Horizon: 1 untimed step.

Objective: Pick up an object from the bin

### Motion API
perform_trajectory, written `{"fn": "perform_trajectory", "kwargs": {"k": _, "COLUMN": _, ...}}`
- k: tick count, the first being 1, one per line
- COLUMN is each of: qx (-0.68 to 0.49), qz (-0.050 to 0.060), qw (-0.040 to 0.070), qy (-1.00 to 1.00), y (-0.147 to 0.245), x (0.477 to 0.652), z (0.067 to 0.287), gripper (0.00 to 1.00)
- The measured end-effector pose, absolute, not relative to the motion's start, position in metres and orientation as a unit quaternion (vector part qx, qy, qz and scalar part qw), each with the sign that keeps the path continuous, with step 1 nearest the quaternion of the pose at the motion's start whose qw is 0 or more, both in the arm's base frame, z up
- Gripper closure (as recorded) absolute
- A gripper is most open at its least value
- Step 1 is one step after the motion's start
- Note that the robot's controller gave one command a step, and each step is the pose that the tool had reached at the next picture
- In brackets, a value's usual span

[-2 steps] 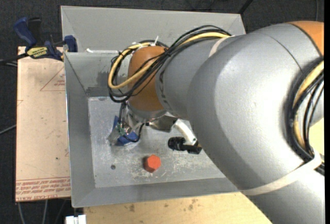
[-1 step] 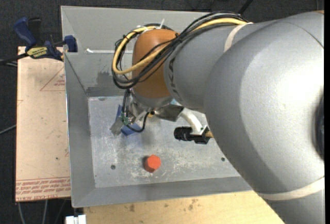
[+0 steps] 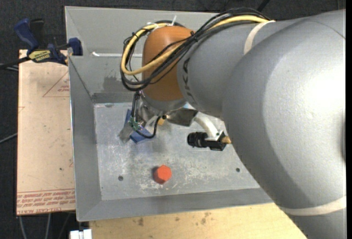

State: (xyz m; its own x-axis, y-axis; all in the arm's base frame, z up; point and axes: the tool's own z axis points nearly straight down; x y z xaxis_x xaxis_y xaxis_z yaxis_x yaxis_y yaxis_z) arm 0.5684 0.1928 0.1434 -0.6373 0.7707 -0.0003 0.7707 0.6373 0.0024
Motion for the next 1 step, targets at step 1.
{"fn": "perform_trajectory", "kwargs": {"k": 1, "qx": 0.424, "qz": 0.002, "qw": 0.002, "qy": 0.906, "y": 0.1936, "x": 0.5696, "z": 0.2002, "gripper": 1.0}}
